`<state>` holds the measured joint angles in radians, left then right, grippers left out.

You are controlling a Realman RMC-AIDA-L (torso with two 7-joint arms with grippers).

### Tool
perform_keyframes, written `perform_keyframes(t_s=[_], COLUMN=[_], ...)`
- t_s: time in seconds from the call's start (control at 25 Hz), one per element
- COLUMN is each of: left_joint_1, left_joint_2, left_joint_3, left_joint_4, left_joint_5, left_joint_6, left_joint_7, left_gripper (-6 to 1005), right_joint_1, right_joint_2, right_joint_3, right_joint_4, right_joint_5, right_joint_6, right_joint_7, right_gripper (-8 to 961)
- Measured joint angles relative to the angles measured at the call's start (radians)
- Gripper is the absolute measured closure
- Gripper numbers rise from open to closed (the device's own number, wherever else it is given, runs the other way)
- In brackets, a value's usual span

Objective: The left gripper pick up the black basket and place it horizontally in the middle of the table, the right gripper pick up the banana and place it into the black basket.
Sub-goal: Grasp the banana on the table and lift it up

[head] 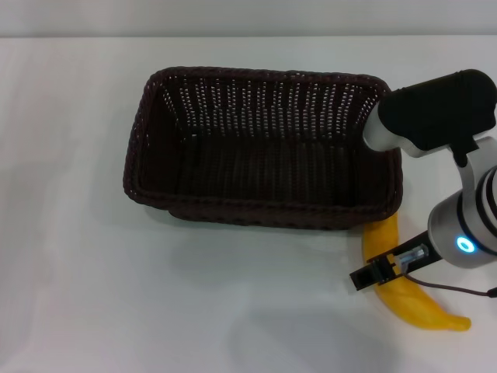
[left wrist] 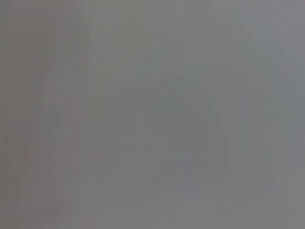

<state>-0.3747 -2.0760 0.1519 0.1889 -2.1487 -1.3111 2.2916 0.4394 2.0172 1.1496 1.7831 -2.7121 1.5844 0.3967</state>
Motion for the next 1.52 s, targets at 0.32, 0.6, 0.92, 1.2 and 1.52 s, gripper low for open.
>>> perform_keyframes(t_s=[0.32,0.6,0.92,1.2,1.52], left_joint_1=[-0.006,-0.007,-0.009,-0.008,-0.002], left_joint_2=[0.001,0.001,0.001,0.0,0.0], left_joint_3=[0.0,0.0,0.0,0.0,0.0], left_joint_4=[0.0,0.0,0.0,0.0,0.0], left_joint_5=[-0.013,-0.026,-0.04,-0.04,-0.042], left_joint_6=[0.007,0.013,0.014,0.014,0.013], left_joint_7=[0.0,0.0,0.0,-0.003,-0.006], left_gripper=[105,104,104,104,105], right_joint_1=[0.005,0.02,0.022,0.018,-0.018], right_joint_2=[0.0,0.001,0.001,-0.003,-0.009], right_joint_3=[0.009,-0.001,-0.003,0.005,0.122], right_joint_4=[-0.034,-0.076,-0.097,-0.115,-0.112], right_joint_5=[-0.025,-0.015,-0.006,-0.009,-0.078], right_joint_6=[-0.008,-0.045,-0.043,-0.029,-0.007], right_joint_7=[-0.006,-0.009,-0.015,-0.047,-0.178], right_gripper=[227,259,296,452,455])
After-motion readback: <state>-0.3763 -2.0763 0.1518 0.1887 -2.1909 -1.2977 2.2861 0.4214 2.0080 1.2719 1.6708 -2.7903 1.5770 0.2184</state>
